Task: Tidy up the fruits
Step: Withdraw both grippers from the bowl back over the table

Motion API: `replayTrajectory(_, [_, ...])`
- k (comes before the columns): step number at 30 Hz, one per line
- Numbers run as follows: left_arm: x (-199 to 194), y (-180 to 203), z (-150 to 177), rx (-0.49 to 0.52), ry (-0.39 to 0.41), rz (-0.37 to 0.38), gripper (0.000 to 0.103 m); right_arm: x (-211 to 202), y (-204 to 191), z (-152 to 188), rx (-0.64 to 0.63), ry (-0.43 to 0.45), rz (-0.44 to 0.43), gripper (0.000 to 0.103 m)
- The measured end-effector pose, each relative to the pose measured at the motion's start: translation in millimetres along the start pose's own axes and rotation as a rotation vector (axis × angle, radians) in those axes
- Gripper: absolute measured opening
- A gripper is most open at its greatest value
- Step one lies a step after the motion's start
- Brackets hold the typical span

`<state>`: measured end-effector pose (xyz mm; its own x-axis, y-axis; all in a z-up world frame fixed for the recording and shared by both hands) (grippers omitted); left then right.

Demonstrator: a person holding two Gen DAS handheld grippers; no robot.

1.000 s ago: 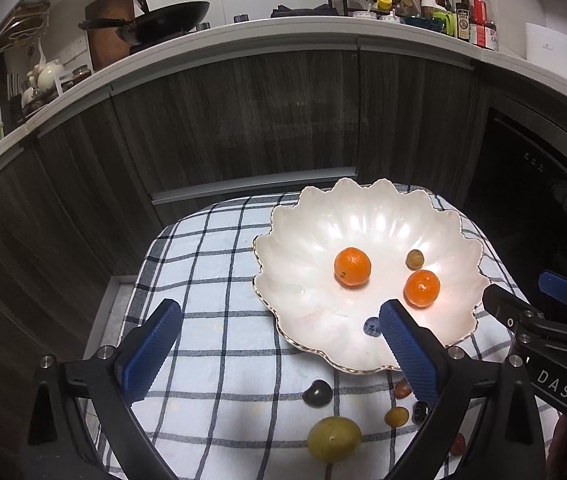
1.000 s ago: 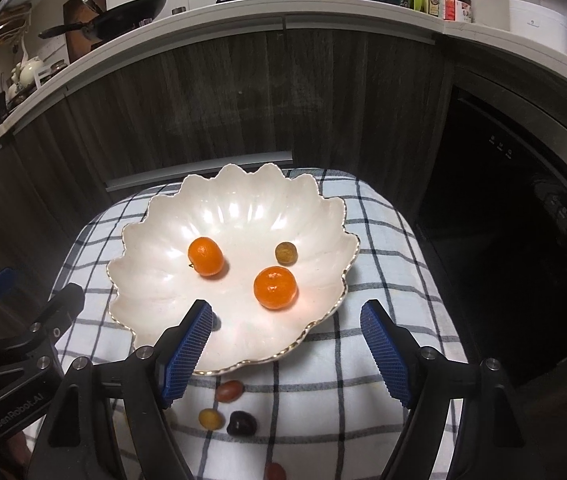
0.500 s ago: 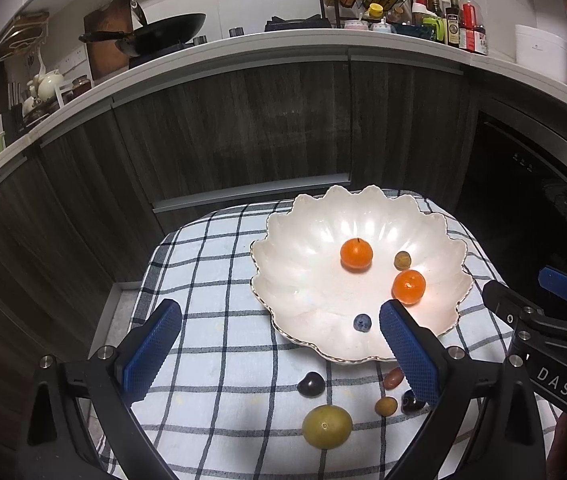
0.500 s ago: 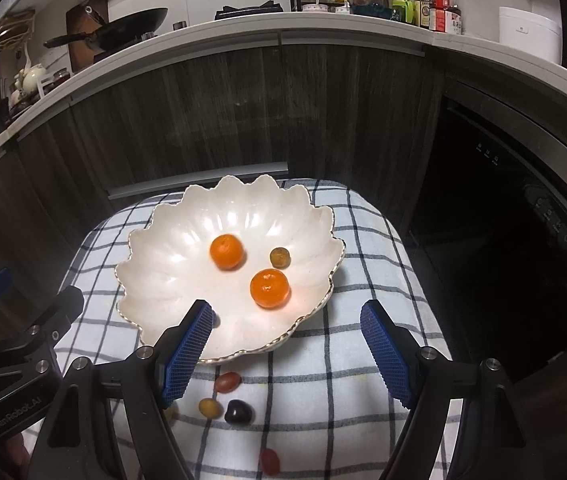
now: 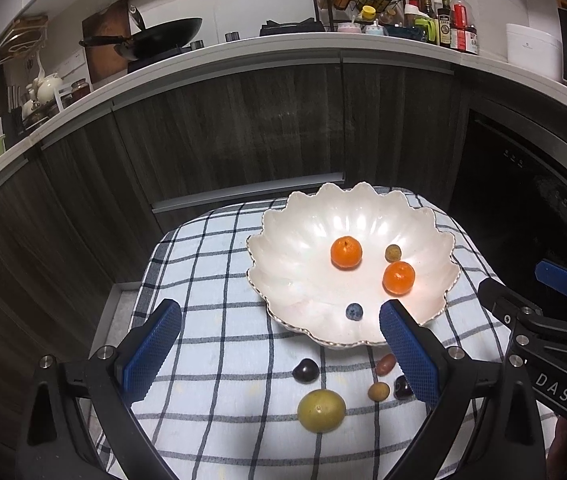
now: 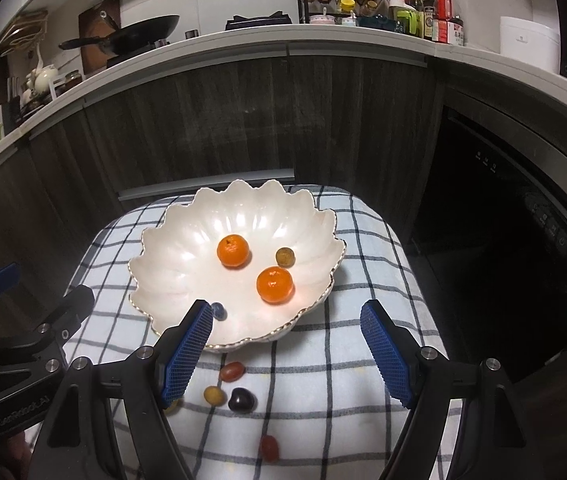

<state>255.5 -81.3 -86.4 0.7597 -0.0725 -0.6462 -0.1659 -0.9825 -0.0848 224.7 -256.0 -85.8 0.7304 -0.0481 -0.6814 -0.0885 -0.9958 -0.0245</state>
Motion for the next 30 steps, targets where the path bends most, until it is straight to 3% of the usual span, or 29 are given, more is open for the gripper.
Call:
replayTrajectory(12, [-5, -4, 20, 0.009, -0.017, 0.005, 0.101, -6, 4, 21, -0.015, -0.015, 0.076, 0.077])
replayTrajectory(30, [3, 2, 61, 0.071, -0.071, 0.039, 0.101, 0, 1, 65, 0.007, -0.101, 0.054, 0.083])
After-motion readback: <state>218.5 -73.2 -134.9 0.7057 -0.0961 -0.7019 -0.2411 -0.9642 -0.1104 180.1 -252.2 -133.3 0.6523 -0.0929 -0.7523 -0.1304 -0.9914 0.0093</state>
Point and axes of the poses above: each gripper's, at about its wrist camera, not at the fingertips, and x roughly the way its jaws point, y to its right, z to its underside, the point moved 8 cm from there along x, roughly the way its jaws point, and after that the axes turned 2 degrees about -x, right-handed, at the moved point
